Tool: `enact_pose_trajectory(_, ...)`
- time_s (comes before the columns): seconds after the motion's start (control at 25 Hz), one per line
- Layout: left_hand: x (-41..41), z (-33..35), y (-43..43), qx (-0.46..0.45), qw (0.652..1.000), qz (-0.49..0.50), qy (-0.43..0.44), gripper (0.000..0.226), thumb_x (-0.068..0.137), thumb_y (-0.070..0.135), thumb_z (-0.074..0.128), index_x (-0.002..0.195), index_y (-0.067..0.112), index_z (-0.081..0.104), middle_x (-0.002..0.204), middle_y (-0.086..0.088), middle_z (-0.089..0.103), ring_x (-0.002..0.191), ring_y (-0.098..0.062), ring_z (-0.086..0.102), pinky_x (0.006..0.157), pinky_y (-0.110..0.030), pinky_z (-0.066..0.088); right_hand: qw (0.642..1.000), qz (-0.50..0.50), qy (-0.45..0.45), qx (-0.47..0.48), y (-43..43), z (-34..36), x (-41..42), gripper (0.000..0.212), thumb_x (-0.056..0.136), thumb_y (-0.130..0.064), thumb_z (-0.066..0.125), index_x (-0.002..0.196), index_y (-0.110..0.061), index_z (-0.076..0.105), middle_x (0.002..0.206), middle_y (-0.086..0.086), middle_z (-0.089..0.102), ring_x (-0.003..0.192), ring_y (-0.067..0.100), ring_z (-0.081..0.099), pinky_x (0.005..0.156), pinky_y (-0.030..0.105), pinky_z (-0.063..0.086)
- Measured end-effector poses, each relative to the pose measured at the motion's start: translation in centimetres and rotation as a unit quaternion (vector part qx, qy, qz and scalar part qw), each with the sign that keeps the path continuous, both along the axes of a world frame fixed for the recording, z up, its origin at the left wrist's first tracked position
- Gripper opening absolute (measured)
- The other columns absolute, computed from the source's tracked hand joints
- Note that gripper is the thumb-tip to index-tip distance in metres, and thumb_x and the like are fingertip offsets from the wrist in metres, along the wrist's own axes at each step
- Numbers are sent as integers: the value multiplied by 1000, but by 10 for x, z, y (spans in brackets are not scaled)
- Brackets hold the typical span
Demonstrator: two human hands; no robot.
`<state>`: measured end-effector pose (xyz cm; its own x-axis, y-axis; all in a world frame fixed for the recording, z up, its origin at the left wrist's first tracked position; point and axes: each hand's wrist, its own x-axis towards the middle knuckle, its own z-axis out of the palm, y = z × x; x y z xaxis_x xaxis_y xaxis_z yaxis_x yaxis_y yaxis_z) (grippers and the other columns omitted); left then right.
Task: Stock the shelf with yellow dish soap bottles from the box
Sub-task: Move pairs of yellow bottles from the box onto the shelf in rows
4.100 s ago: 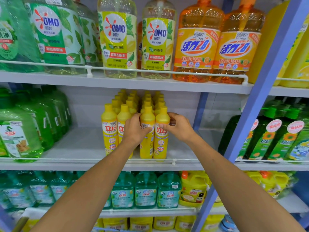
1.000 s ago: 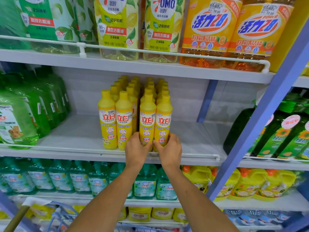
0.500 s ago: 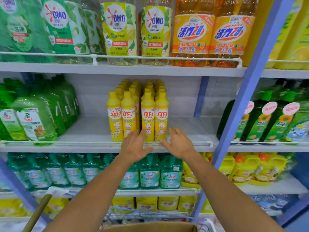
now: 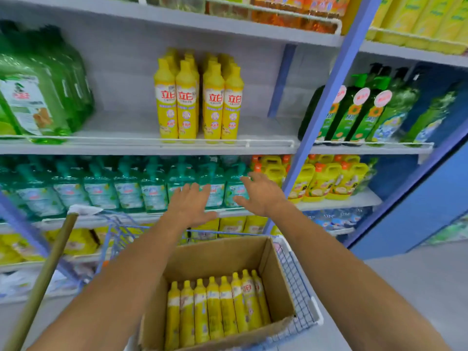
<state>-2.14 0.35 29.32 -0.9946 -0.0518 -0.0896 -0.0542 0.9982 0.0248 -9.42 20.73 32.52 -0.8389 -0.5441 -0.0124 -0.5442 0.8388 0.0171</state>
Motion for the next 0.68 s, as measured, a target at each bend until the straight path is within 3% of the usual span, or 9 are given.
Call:
enact_pose_trajectory(0.32,59,-149,17,33,985,65,-157,84,84,69,56,150,24,32,150,-14,43,139,-36,40,112,-51,34,985,6,-167,34,10,-166,39,68,96,-57,53,148,-14,44,154,11,38,141,34,39,107,48,43)
enact_pose_trajectory(0.48,92,-224,24,60,960,121,-247,85,86,67,55,152,22,27,149,-14,42,136,-37,42,107,-49,38,966,2,-249,65,35,-258,43,60,96,-58,50,141,-18,50,141,13,48,133,36,44,103,47,47)
enact_pose_trajectory(0.68,110,-307,19,101,925,161,-330,88,86,67,57,153,22,22,150,-17,42,136,-40,43,107,-49,43,936,-86,-331,78,77,-340,43,68,95,-59,51,145,-14,43,143,15,47,132,38,47,100,45,47)
